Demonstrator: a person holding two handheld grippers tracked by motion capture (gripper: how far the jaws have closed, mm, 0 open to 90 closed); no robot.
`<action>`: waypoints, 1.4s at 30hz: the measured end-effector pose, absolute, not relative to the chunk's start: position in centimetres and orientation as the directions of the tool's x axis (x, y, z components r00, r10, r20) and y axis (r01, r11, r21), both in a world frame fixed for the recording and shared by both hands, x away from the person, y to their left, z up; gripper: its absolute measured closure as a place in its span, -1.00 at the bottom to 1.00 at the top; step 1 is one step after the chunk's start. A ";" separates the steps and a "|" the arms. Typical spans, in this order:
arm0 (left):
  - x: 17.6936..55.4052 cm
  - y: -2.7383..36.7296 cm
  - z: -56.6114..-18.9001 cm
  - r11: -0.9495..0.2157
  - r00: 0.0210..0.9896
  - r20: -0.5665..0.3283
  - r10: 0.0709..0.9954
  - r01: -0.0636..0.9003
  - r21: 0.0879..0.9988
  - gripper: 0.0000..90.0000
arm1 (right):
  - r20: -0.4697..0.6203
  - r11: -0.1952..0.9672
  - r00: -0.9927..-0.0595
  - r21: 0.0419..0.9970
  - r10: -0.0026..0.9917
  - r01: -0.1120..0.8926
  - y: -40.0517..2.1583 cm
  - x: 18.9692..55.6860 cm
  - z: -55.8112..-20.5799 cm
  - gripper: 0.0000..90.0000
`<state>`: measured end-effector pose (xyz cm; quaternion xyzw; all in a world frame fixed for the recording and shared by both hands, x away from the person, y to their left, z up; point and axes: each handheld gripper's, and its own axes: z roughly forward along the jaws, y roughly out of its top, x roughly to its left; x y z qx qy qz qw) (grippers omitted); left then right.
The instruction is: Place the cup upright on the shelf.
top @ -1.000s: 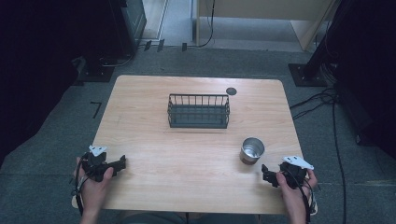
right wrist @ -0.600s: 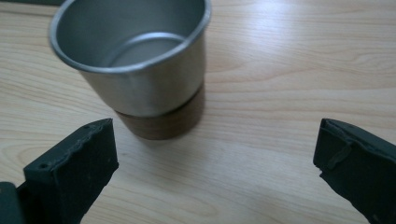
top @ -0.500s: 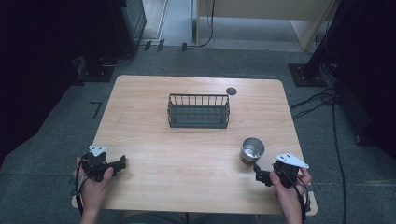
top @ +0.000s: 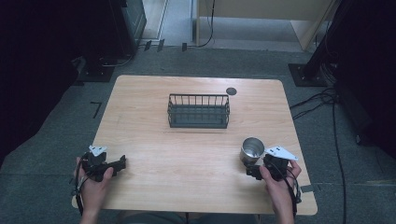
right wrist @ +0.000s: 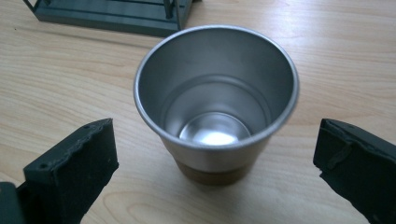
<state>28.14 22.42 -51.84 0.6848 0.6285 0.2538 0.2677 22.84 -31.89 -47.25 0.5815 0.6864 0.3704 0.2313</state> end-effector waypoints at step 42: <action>28.1 22.4 -51.8 -0.065 0.080 0.010 0.997 0.725 0.686 -1.00 | 0.011 0.045 -0.080 0.745 0.997 0.666 -28.9 26.4 -47.5 -0.71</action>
